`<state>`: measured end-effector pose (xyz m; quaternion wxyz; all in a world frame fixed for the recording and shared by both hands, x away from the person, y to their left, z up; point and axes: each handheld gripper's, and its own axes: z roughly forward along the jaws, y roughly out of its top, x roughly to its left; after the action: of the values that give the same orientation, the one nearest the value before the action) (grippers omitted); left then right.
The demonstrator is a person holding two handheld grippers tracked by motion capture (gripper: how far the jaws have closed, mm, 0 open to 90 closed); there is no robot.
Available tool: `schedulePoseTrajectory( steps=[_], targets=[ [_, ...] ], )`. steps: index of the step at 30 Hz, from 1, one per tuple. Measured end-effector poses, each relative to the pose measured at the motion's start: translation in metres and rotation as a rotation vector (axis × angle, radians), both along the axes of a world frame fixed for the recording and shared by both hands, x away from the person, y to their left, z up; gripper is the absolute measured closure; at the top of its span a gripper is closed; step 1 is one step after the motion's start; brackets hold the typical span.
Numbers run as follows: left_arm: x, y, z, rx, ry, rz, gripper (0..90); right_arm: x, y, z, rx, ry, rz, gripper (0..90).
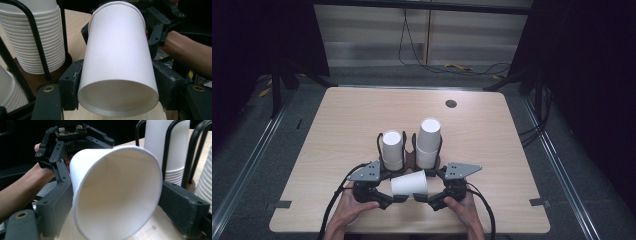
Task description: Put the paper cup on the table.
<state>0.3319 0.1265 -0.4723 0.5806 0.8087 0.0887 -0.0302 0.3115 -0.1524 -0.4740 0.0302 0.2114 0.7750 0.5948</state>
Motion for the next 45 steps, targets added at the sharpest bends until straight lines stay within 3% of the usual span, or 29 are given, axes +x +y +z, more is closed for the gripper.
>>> schedulePoseTrajectory(
  steps=[8,13,22,26,27,28,30,32,41,45],
  targets=[
    [0.001,-0.003,-0.001,0.008,0.006,-0.031,32.6,0.005,0.002,0.000,-0.007,0.051,0.059,15.5],
    [0.002,-0.003,-0.002,0.007,-0.001,-0.038,31.3,0.005,-0.001,0.001,-0.011,0.044,0.065,17.3],
    [0.003,-0.004,-0.004,-0.002,-0.013,-0.006,23.4,0.003,-0.002,0.004,-0.002,0.028,0.067,22.2],
    [0.003,-0.003,-0.005,-0.004,-0.018,0.016,21.3,0.003,-0.003,0.004,-0.012,0.029,0.053,22.6],
    [0.002,-0.002,-0.005,-0.009,-0.025,0.046,18.0,0.003,-0.004,0.004,-0.012,0.027,0.045,22.7],
    [0.002,-0.002,-0.005,-0.009,-0.025,0.046,15.1,0.003,-0.004,0.004,-0.012,0.027,0.045,22.7],
    [0.002,-0.001,-0.006,-0.007,-0.008,0.059,15.4,0.003,-0.006,0.005,-0.012,0.032,0.036,22.7],
    [0.001,-0.001,-0.007,0.012,-0.024,0.076,15.3,0.003,-0.007,0.005,-0.017,0.036,0.025,22.7],
    [0.001,0.002,-0.021,0.011,0.006,0.164,15.3,0.002,-0.017,0.008,-0.018,0.039,-0.038,22.8],
    [-0.001,0.006,-0.024,0.000,-0.025,0.220,15.4,0.002,-0.020,0.009,-0.021,0.039,-0.057,22.7]
  ],
)
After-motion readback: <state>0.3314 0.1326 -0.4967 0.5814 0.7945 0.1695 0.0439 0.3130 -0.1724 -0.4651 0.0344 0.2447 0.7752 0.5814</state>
